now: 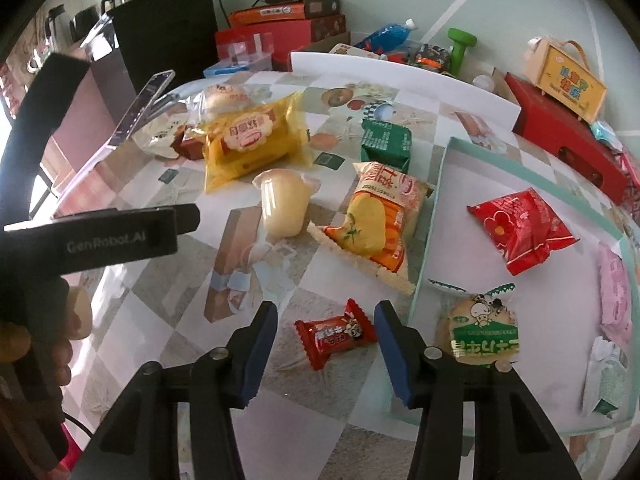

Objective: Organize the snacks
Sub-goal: 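Grasp the small red wrapped candy with the right tool, then grasp the cream pudding cup with the left tool while the right tool holds the candy, then carry the candy and pudding cup into the tray and open both tools, then withdraw both tools from the tray back toward the bread packs, then lower the left tool to the yellow bread pack while the right tool approaches the orange-yellow pack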

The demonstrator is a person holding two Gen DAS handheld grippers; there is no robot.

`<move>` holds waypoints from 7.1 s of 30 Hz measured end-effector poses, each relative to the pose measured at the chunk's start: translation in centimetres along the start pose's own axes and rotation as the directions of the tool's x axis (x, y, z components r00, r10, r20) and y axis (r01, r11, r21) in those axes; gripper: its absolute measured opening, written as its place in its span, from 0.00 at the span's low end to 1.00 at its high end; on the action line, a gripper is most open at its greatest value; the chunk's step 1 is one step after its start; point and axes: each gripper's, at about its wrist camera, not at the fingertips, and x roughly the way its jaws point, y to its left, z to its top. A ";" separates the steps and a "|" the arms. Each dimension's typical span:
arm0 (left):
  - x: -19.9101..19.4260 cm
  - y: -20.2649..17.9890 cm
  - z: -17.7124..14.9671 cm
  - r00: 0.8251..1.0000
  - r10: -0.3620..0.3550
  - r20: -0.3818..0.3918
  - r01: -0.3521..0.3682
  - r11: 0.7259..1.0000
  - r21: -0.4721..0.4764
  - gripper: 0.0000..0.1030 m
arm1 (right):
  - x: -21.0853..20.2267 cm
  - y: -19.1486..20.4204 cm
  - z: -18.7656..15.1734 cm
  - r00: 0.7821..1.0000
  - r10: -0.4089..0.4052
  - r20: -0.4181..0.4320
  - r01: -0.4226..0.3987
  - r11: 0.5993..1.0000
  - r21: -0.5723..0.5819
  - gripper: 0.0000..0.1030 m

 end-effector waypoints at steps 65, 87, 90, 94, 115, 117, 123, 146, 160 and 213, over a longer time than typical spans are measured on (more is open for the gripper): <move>2.2 -8.1 1.2 0.980 -0.195 0.040 0.189 0.974 0.121 0.37 | -4.4 -7.8 0.7 0.980 -0.046 0.193 -0.013 0.956 0.294 0.21; -5.0 -16.4 -0.3 0.911 -0.388 0.143 0.309 0.869 0.387 0.37 | -8.1 -18.4 -2.9 0.938 -0.306 0.163 0.167 0.811 0.560 0.21; -4.8 -18.9 -0.6 0.907 -0.401 0.127 0.311 0.843 0.438 0.37 | -7.9 -19.1 -3.2 0.941 -0.299 0.156 0.158 0.800 0.579 0.21; -4.2 -21.0 -0.7 0.908 -0.398 0.132 0.297 0.832 0.468 0.37 | -7.2 -19.6 -3.4 0.945 -0.290 0.149 0.151 0.794 0.589 0.22; -3.1 -16.2 1.1 0.933 -0.339 0.118 0.290 0.906 0.309 0.86 | -5.8 -20.3 -3.5 0.945 -0.321 0.063 0.222 0.771 0.597 0.92; -2.7 -15.9 1.1 0.950 -0.281 0.137 0.229 0.924 0.308 0.89 | -5.7 -20.1 -3.4 0.942 -0.331 0.058 0.236 0.776 0.585 0.98; -2.0 -14.5 1.2 0.960 -0.239 0.146 0.195 0.944 0.265 0.97 | -5.3 -19.3 -3.1 0.932 -0.357 0.058 0.271 0.796 0.542 1.00; -3.9 -8.2 2.6 0.943 -0.169 0.285 0.135 0.982 0.135 1.00 | -5.5 -17.6 -2.0 0.911 -0.397 0.113 0.275 0.788 0.550 1.00; -3.9 0.9 3.8 0.944 -0.015 0.329 0.039 0.997 -0.066 1.00 | -4.8 -14.4 -0.2 0.912 -0.374 0.166 0.250 0.831 0.498 1.00; 4.2 -5.5 8.6 0.990 -0.064 0.125 0.059 0.997 0.040 1.00 | 2.9 -4.0 6.6 0.995 -0.021 0.097 -0.004 0.968 0.253 0.69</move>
